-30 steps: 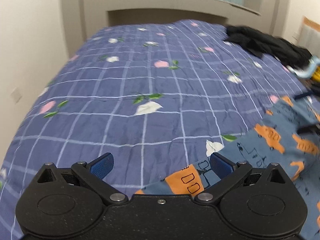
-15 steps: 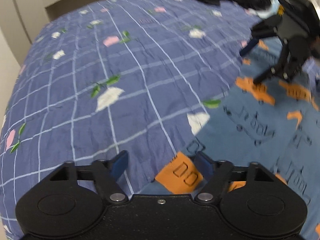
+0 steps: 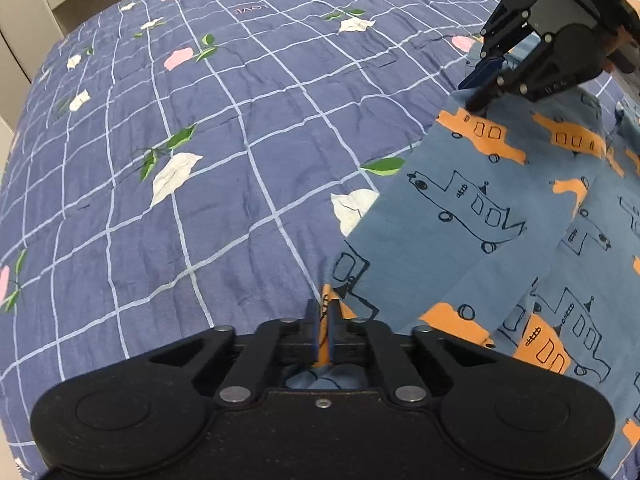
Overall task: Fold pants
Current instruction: 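Close both tools on the pants and lift them off the quilt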
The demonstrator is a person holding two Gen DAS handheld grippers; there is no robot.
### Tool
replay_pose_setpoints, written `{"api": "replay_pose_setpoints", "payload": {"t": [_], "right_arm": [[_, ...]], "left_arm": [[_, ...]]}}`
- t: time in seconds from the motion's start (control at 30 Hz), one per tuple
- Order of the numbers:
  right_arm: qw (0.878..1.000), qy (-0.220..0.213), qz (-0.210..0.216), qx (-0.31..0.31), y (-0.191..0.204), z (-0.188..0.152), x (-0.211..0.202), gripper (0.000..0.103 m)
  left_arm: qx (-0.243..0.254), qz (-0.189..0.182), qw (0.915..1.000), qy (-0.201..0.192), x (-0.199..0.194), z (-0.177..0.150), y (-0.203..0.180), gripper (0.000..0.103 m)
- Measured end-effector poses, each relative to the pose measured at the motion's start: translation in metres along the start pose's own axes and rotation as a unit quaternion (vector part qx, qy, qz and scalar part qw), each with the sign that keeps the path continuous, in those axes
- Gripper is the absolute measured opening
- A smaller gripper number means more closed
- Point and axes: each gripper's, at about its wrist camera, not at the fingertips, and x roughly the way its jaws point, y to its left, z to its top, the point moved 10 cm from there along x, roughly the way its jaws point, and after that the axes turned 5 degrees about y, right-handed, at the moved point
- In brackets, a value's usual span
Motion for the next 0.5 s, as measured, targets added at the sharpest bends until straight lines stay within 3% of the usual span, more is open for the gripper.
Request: {"api": "replay_pose_setpoints", "payload": {"t": [0.07,0.13,0.3,0.5], "right_arm": [[1.0,-0.005,-0.007,0.007,0.002,0.0,-0.003,0.005],[1.0,-0.013,-0.021,0.006,0.003,0.001,-0.008,0.003],[0.996,-0.044,-0.079,-0.011,0.005,0.01,-0.027,0.002],[0.982,-0.089,-0.166,-0.006,-0.024,0.035,-0.049,0.002]], "left_arm": [[-0.001,0.013,0.9999,0.0,-0.001,0.001,-0.001,0.001],[-0.011,0.02,0.9997,-0.007,-0.005,0.004,0.001,0.001],[-0.025,0.06,0.9971,-0.041,-0.021,0.019,0.014,0.0],[-0.054,0.109,0.9881,-0.095,-0.04,0.049,0.04,0.0]]}}
